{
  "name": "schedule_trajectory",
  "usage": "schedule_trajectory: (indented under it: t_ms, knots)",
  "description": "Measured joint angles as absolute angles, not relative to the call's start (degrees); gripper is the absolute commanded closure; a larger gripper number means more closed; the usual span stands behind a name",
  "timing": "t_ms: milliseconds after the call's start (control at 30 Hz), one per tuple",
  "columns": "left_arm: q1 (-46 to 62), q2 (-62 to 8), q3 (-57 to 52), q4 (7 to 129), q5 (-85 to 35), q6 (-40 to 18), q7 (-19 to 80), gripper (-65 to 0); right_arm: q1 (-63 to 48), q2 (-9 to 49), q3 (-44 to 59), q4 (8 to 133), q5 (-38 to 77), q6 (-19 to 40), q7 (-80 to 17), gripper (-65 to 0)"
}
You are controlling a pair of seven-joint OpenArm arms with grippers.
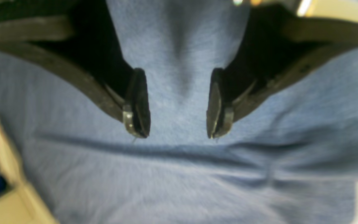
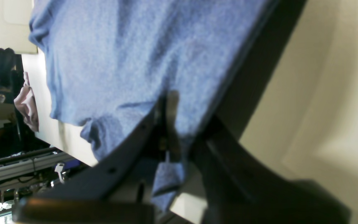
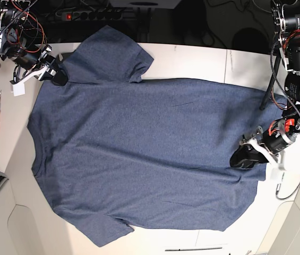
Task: Layout the t-shirt on the table in an organized manner, then fold the t-shirt properly
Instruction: 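Grasp the side edges with both grippers and lift them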
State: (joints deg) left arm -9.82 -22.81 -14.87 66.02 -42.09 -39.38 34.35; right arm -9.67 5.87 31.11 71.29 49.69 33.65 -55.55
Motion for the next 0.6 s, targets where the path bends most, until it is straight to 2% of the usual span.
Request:
schedule_trajectory:
  t_ms: [133,267,600]
  knots:
    - [-5.3,-22.9,-27.3,66.3,-50.2,-39.3,34.7,-33.1,-9.7,5.9,31.3,71.3,49.7,33.6,-55.5,0.0]
    - [0.5,-22.8,-36.8,66.2,-54.8,-38.4,39.1,-33.1,-9.7,5.9,31.3,71.3,49.7,33.6,-55.5,0.0]
    - [10.3,-21.6,-46.5,66.2,-54.6,-37.8,39.4,-33.1,-9.7,5.9,31.3,71.3,49.6,33.6,-55.5,0.0]
